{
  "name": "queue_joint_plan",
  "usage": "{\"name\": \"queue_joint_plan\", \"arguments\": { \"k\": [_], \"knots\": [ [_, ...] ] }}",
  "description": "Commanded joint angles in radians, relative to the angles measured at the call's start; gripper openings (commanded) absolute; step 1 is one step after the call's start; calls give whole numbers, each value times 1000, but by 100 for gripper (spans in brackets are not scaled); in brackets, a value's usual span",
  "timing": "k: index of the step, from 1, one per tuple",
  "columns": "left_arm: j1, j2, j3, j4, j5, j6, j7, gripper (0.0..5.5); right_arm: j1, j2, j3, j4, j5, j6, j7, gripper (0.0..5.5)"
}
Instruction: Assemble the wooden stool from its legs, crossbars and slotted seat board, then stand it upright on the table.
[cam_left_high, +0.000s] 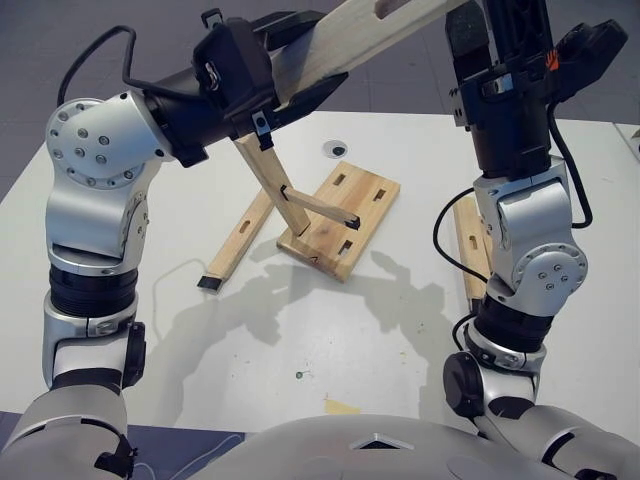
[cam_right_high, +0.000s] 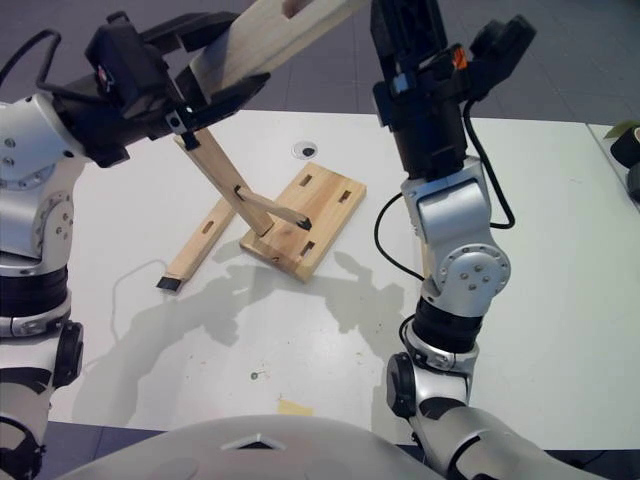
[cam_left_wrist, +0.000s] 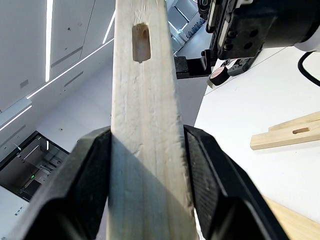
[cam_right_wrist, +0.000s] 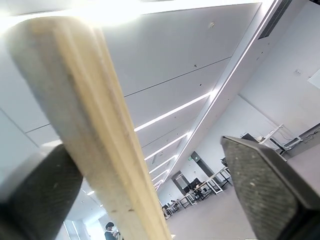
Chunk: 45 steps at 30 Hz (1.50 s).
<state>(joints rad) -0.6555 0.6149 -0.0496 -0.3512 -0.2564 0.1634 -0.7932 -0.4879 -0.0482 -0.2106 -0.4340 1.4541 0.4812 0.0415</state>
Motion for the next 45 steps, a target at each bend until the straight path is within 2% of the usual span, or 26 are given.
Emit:
{"name": "queue_joint_plan", "arguments": {
  "k": [1,8,18,25,26,30,34,37,40,42,43,45],
  "knots": [
    [4,6,-12,-19,15,-1,-8,209,3,6,39,-30,-74,-22,0,384],
    [9,1,-16,-35,21,12,-3,209,19,33,84,-58,-197,-71,-14,261],
    [23,-9,-50,-52,53,20,-1,208,35,67,92,-64,-215,-99,-27,101],
    [29,-13,-64,-77,57,46,12,208,36,74,85,-51,-232,-114,-28,101],
    [31,-12,-58,-77,52,54,13,244,37,74,84,-47,-237,-116,-27,101],
    [-13,-20,26,-52,-27,121,40,308,35,76,70,-32,-261,-131,-30,101],
    [-139,-50,248,7,-270,273,149,379,23,44,-16,1,-274,-171,-59,101],
    [-171,-33,346,140,-273,280,237,424,17,4,-72,23,-294,-190,-64,101],
    [-85,-8,317,392,-100,185,311,476,23,-36,-105,46,-333,-201,-58,101],
    [0,-2,242,596,55,114,396,508,33,-52,-111,49,-354,-201,-53,101],
    [39,-8,208,649,107,85,415,521,39,-60,-112,49,-366,-200,-52,101],
    [107,-53,190,606,92,91,390,540,41,-80,-125,55,-377,-196,-53,101]
  ]
}}
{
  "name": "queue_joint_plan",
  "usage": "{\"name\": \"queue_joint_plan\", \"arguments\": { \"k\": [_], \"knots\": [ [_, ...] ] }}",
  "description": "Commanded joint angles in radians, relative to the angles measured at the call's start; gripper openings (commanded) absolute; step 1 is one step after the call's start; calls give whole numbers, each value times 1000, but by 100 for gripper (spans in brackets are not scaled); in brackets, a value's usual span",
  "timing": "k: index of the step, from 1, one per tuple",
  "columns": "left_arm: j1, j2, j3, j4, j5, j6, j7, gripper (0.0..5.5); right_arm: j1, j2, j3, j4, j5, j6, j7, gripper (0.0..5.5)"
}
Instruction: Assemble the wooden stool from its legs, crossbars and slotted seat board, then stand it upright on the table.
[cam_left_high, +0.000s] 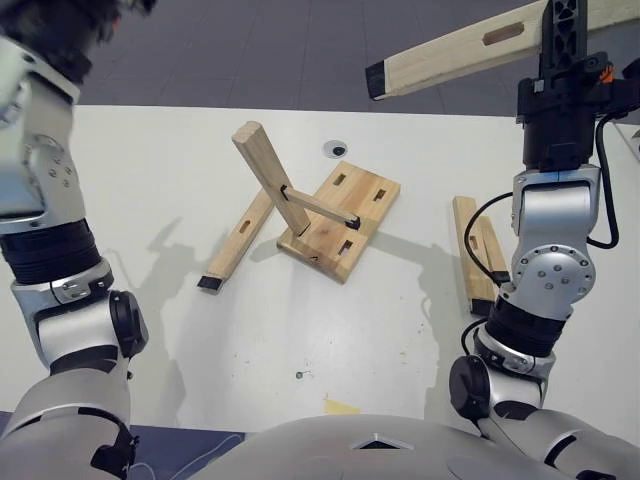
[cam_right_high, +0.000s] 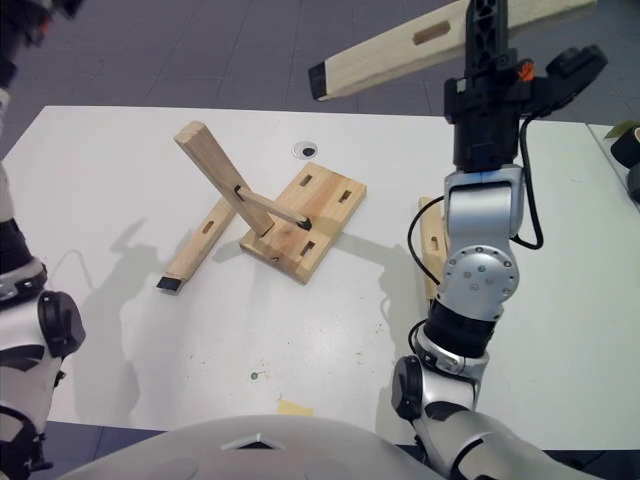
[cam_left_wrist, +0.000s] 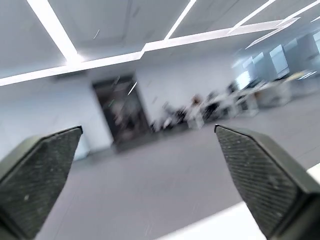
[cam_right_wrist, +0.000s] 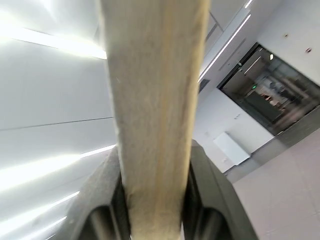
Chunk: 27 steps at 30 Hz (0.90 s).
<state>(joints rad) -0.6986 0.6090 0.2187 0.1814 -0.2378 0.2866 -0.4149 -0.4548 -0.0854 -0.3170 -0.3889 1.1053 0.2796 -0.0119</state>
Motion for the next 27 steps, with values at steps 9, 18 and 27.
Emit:
{"name": "queue_joint_plan", "arguments": {
  "k": [9,18,27],
  "knots": [
    [303,-17,-168,-408,-213,197,-336,540,8,-101,-57,54,-56,16,17,101],
    [109,-66,39,-310,-336,242,-191,540,18,-106,-72,86,-72,17,41,101],
    [242,117,-72,-540,-646,476,-590,540,18,-138,-86,107,-88,29,64,101]
  ]
}}
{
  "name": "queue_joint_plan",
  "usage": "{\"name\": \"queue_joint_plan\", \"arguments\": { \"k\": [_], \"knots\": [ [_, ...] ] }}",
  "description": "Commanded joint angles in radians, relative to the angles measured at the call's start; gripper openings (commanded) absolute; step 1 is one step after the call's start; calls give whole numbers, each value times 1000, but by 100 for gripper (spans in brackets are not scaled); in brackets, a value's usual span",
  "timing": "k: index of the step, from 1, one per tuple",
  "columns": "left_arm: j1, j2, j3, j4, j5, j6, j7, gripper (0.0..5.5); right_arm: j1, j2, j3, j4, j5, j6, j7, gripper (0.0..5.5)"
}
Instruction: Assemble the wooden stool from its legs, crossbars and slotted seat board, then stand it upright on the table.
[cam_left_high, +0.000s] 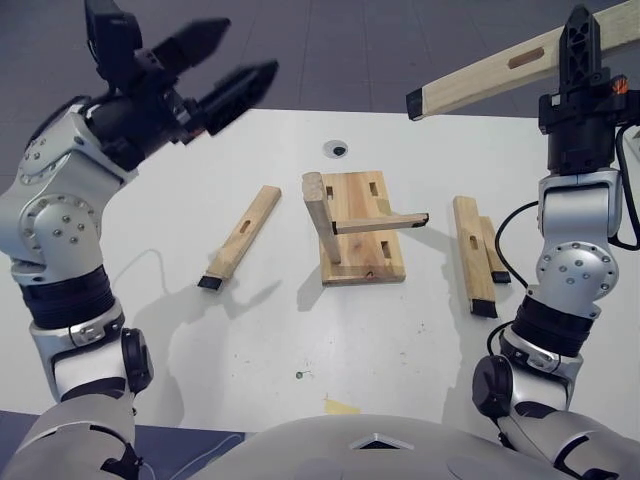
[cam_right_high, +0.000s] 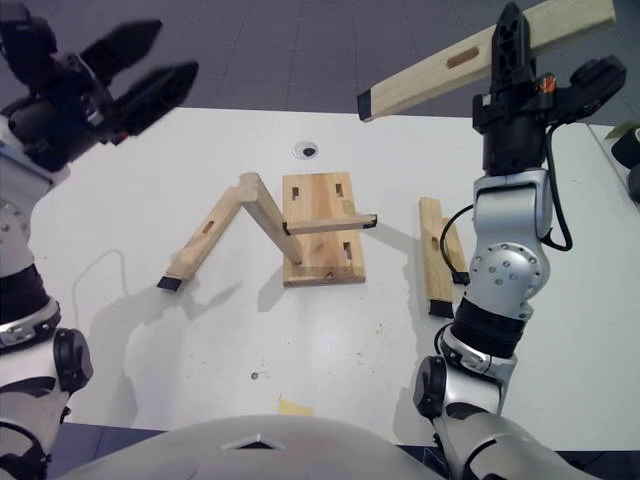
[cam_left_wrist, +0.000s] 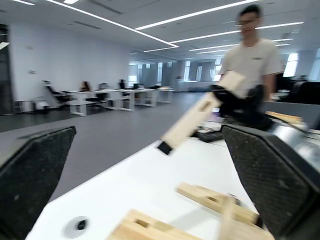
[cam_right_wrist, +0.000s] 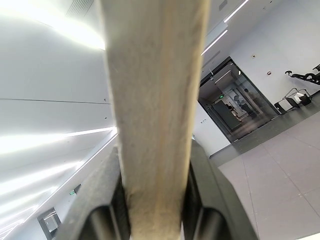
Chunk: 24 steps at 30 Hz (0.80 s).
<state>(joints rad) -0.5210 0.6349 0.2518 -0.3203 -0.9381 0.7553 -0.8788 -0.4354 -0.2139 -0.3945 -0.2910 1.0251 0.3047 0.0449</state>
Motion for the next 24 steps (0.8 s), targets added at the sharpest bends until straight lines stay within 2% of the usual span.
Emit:
{"name": "queue_joint_plan", "arguments": {
  "k": [1,5,9,17,24],
  "knots": [
    [71,104,-140,-41,79,-6,-155,540,0,-6,-7,9,-10,4,8,101],
    [64,100,-274,13,232,-108,-208,540,1,7,-2,18,-17,2,12,101],
    [27,65,-324,82,284,-155,-240,479,7,11,2,25,-29,5,16,101],
    [21,64,-353,63,302,-165,-296,346,24,19,12,31,-47,8,16,101],
    [22,-11,-373,22,333,-170,-203,224,32,26,21,29,-72,11,14,101]
  ]
}}
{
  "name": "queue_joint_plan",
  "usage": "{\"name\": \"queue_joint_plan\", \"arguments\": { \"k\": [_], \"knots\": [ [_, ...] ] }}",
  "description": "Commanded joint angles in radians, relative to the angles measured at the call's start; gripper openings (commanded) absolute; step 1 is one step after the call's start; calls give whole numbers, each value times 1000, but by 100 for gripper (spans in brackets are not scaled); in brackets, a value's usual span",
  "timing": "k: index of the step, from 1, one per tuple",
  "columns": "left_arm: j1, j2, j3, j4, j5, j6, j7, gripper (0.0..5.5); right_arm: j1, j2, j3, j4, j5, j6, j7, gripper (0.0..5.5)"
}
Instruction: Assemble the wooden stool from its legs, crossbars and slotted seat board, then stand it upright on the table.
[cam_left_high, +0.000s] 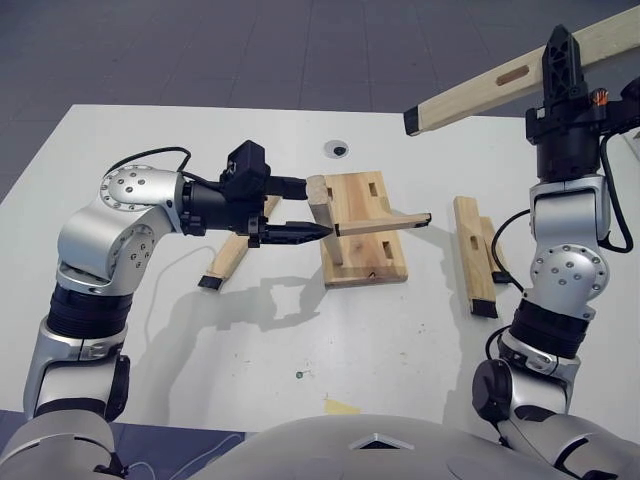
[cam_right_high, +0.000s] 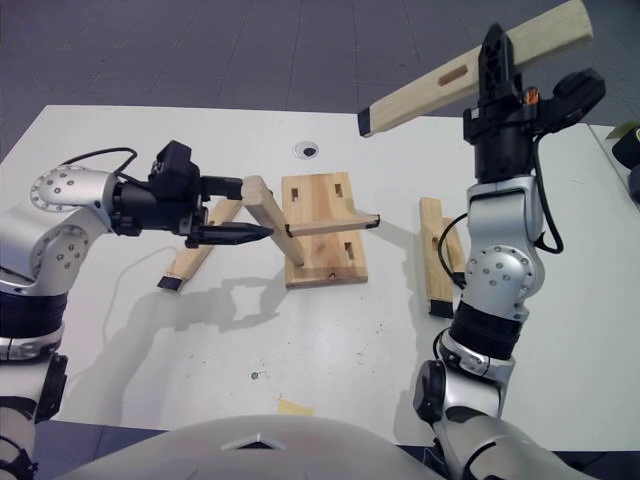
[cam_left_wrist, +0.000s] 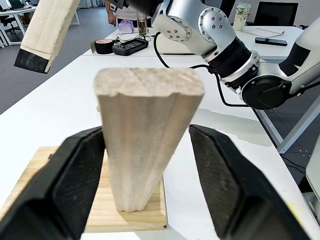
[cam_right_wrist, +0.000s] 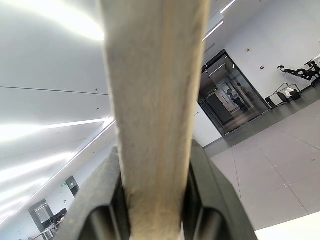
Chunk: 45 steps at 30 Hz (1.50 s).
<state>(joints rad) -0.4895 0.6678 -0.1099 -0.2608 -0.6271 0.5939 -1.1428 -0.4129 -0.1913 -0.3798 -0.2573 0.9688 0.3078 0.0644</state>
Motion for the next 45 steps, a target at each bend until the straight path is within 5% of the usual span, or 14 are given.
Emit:
{"name": "queue_joint_plan", "arguments": {
  "k": [1,21,38,45],
  "knots": [
    [5,-48,-11,-50,26,-10,74,217,11,5,8,-6,-18,8,-6,101],
    [86,-258,-159,-81,292,-113,479,204,150,-157,270,78,-636,-139,177,101],
    [104,-260,-170,-81,307,-111,486,204,224,18,194,135,-503,-242,246,101],
    [123,-257,-192,-79,324,-123,495,204,240,-29,294,167,-711,-310,257,101]
  ]
}}
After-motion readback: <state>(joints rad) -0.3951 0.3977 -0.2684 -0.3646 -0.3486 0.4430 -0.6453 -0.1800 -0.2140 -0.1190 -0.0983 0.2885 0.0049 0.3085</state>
